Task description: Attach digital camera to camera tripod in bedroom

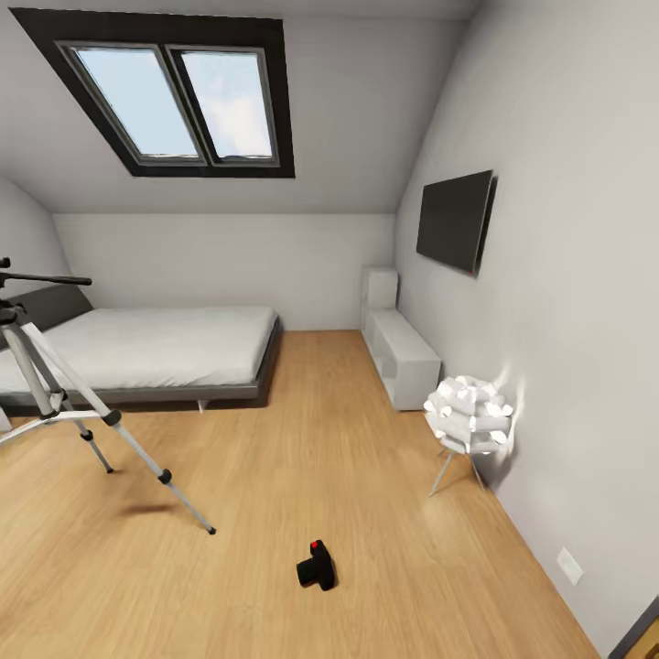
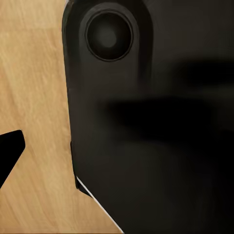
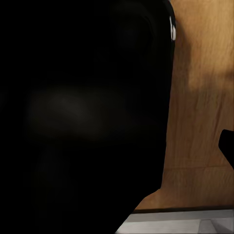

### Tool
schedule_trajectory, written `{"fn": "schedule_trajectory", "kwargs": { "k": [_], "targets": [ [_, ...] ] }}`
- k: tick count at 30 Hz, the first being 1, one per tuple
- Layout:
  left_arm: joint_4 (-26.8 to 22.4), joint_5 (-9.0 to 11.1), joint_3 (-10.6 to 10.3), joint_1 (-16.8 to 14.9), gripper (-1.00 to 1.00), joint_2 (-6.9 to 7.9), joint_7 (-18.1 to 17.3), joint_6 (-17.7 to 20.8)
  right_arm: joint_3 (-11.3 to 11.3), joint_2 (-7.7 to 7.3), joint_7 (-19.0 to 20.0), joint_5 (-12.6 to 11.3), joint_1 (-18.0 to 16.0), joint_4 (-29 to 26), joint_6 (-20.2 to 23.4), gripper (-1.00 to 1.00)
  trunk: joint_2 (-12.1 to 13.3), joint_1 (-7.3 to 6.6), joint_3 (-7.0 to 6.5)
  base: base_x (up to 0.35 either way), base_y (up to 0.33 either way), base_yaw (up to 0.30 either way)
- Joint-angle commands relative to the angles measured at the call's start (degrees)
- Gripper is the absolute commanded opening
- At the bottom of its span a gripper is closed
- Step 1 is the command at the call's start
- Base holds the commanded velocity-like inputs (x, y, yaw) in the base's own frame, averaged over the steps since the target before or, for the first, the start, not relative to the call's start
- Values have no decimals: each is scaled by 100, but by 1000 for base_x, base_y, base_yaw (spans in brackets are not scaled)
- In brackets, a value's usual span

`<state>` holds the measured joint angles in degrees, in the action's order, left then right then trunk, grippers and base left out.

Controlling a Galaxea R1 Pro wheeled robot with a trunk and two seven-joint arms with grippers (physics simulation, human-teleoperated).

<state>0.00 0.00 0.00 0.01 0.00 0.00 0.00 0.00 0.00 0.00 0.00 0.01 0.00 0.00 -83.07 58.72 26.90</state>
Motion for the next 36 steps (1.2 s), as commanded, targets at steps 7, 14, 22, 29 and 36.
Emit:
{"fn": "schedule_trajectory", "kwargs": {
  "k": [7, 14, 22, 29, 36],
  "targets": [
    [1, 55, 81, -10, 100, -51, -7, -9, 43, -9, -8, 62, -36, 20, -9, 100, -1, 0, 3, 0, 0, 0],
    [-172, 218, 148, 4, 100, -98, -6, -173, 44, -24, -7, 160, -41, 26, -80, 100, -1, 0, 3, 0, 0, 0],
    [-211, 474, 164, 8, 100, -105, -10, -378, 44, -26, 3, 291, -41, 26, -180, 100, -1, 0, 3, 2, 0, 0],
    [-211, 539, 166, 8, 100, -105, -16, -364, 44, -26, 8, 297, -42, 26, -309, 100, -1, 0, 3, 171, 0, 0],
    [-211, 544, 167, 8, 100, -105, -17, -373, 43, -26, 9, 299, -42, 26, -331, 100, -1, 0, 3, 297, 0, 0]
  ]
}}
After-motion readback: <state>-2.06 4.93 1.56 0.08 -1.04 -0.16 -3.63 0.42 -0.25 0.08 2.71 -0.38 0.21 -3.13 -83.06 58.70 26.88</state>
